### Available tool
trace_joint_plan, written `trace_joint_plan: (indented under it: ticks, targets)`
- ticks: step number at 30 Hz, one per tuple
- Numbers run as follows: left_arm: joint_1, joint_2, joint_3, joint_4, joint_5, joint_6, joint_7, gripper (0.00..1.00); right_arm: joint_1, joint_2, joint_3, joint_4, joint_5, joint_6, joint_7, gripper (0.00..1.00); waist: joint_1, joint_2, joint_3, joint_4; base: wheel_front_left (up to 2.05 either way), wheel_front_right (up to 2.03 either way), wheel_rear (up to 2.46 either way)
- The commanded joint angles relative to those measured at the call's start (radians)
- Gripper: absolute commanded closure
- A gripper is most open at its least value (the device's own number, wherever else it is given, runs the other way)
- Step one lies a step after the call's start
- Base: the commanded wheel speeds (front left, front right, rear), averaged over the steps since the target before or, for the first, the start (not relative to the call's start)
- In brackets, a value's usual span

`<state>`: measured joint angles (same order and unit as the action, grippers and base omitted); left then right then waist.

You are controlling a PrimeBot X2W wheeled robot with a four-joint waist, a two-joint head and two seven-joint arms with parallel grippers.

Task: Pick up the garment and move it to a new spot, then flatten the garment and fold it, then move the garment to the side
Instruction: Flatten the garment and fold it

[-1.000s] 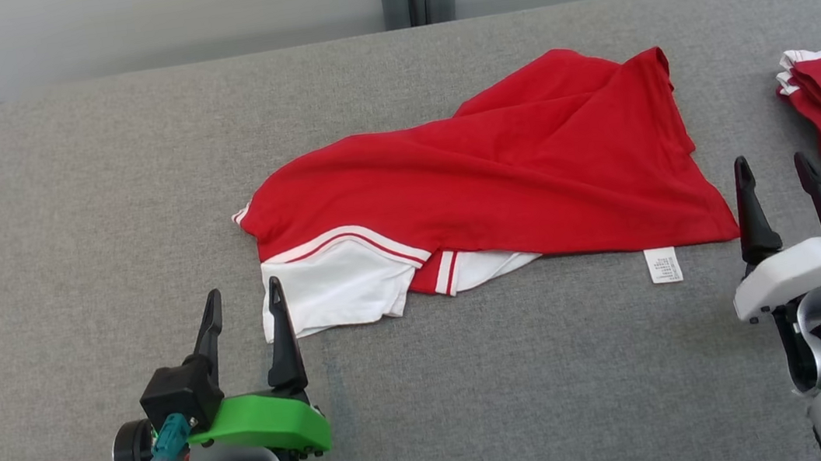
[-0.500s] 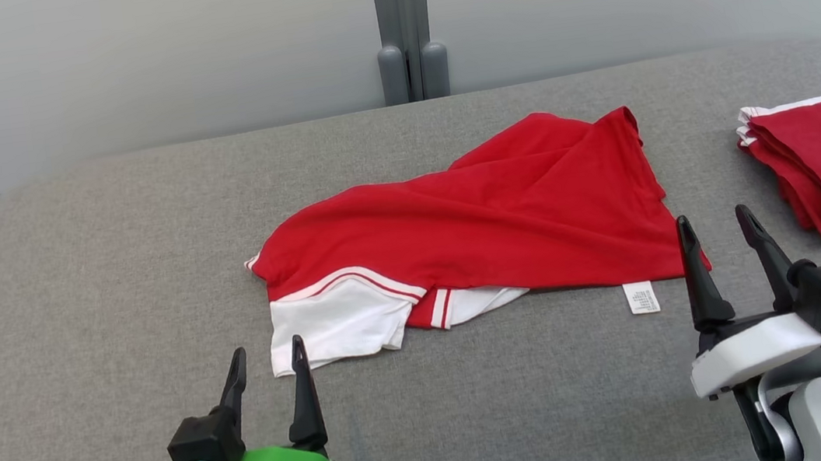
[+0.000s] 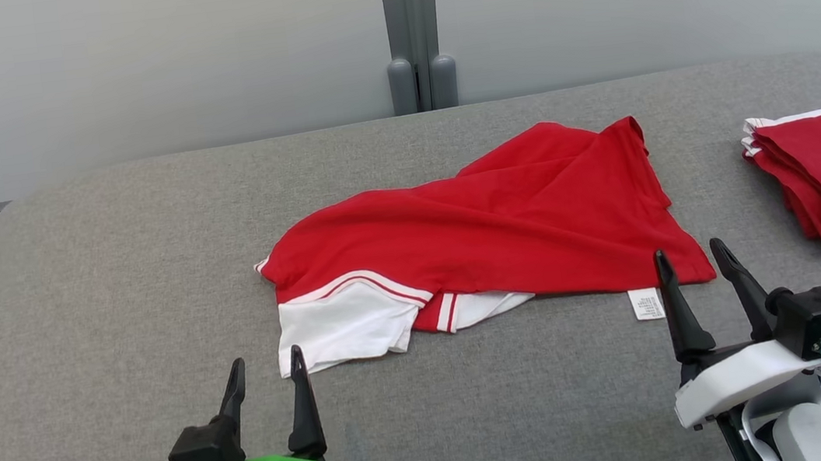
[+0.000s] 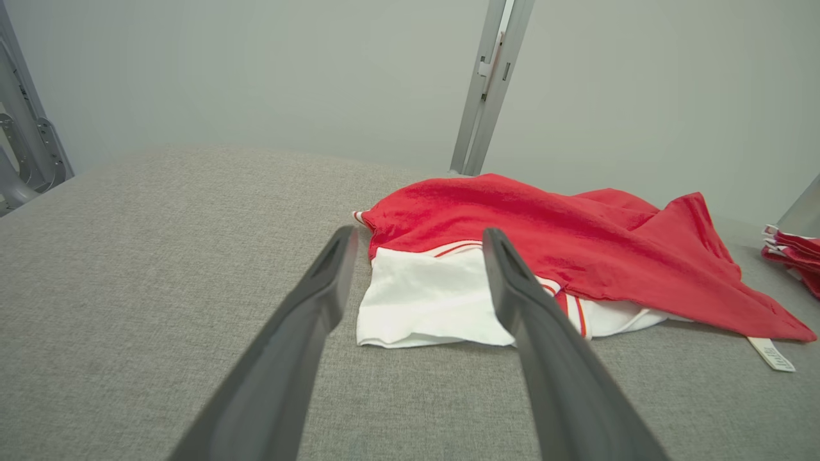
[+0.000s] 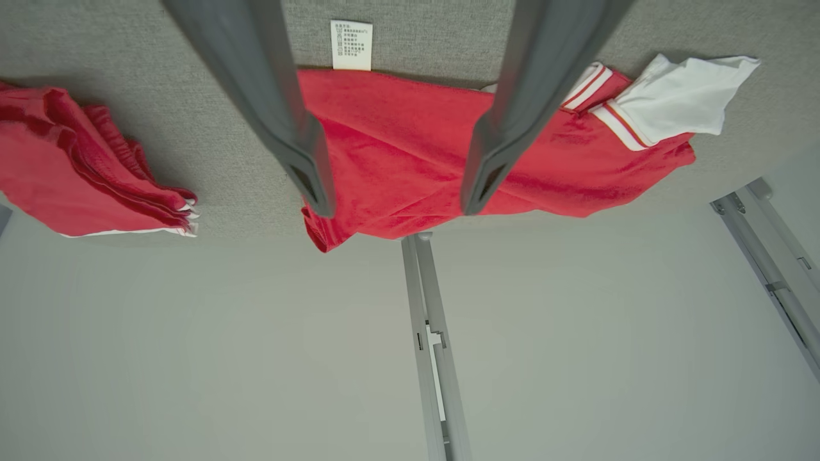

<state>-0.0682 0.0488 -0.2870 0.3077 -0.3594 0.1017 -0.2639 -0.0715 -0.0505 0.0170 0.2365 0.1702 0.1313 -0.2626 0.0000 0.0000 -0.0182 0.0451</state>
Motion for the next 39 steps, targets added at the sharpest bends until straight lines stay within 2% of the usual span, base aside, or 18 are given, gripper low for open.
trace_joint_plan:
  ticks: [1,6,11,24,32,33,34,35,36,37,39]
  targets:
    - [0.014,0.003,0.005,0.0,0.007,0.003,0.0,0.0,0.007,-0.001,0.002,0.004,0.003,-0.001,-0.003,0.0,0.0,0.0,0.001,0.001,0.0,0.0,0.0]
    - [0.012,0.003,0.005,0.001,0.012,0.004,0.0,0.0,0.005,0.0,-0.002,0.008,-0.002,-0.001,-0.003,0.0,0.0,0.0,0.009,0.003,0.0,0.0,0.0]
    - [-0.031,0.003,-0.003,0.077,0.002,0.025,0.013,0.0,-0.002,-0.001,-0.005,0.01,-0.011,-0.001,-0.003,0.0,0.0,0.0,0.035,0.005,0.0,0.0,0.0]
    - [-0.299,0.009,0.003,0.368,-0.053,0.077,0.284,0.0,-0.061,-0.001,0.001,0.015,-0.026,-0.001,-0.003,0.0,0.0,0.0,0.138,-0.032,0.0,0.0,0.0]
    - [-0.357,0.014,-0.001,0.458,-0.078,0.063,0.382,0.0,-0.067,-0.001,-0.031,0.016,-0.035,-0.001,-0.003,0.0,0.0,0.0,0.153,-0.06,0.0,0.0,0.0]
    - [-0.356,0.014,-0.006,0.466,-0.08,0.059,0.391,0.12,-0.066,-0.001,-0.034,0.016,-0.035,-0.001,-0.003,0.0,0.0,0.0,0.154,-0.062,0.0,0.0,0.0]
    - [-0.356,0.013,-0.009,0.47,-0.082,0.054,0.398,0.4,-0.066,-0.001,-0.038,0.016,-0.035,-0.001,-0.003,0.0,0.0,0.0,0.155,-0.064,0.0,0.0,0.0]
    - [-0.356,0.013,-0.011,0.473,-0.084,0.05,0.399,0.58,-0.065,-0.001,-0.044,0.018,-0.038,-0.001,-0.003,0.0,0.0,0.0,0.156,-0.064,0.0,0.0,0.0]
    - [-0.357,0.012,-0.012,0.474,-0.086,0.049,0.396,0.68,-0.064,-0.001,-0.051,0.024,-0.041,-0.001,-0.003,0.0,0.0,0.0,0.156,-0.064,0.0,0.0,0.0]
    - [-0.357,0.012,-0.015,0.473,-0.086,0.047,0.39,1.0,-0.062,-0.001,-0.061,0.032,-0.043,-0.001,-0.003,0.0,0.0,0.0,0.156,-0.064,0.0,0.0,0.0]
    - [-0.356,0.011,-0.02,0.469,-0.089,0.04,0.378,1.0,-0.06,-0.001,-0.092,0.056,-0.05,-0.001,0.015,0.0,0.0,0.0,0.155,-0.06,0.0,0.0,0.0]
